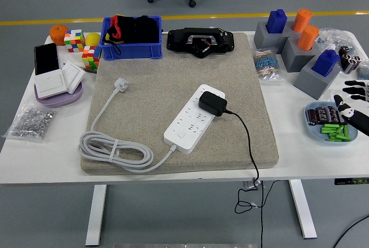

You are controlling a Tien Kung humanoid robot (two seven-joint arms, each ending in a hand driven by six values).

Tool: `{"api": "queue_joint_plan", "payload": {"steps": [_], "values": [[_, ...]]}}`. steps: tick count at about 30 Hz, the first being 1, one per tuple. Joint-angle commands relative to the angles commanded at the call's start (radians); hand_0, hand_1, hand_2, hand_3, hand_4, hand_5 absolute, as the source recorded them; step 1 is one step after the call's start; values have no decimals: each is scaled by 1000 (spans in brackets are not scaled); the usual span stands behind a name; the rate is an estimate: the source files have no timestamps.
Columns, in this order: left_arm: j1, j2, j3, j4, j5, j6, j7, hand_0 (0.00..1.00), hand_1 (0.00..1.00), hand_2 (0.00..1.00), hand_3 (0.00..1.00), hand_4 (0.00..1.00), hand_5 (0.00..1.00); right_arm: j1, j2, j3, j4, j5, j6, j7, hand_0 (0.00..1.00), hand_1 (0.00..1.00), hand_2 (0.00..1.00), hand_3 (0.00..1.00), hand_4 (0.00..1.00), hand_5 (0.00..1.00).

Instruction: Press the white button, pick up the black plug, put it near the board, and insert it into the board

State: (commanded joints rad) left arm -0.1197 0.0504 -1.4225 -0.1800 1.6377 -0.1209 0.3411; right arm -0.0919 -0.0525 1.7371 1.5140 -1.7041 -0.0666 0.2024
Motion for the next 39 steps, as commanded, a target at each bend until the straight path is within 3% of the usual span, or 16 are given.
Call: {"api": "queue_joint_plan", "payload": {"steps": [39], "values": [[-14,11,8,0,2,-2,2,685,676,658,683,556,190,10,-6,-35,-13,-2,12,-19,636,613,564,602,783,239]]}}
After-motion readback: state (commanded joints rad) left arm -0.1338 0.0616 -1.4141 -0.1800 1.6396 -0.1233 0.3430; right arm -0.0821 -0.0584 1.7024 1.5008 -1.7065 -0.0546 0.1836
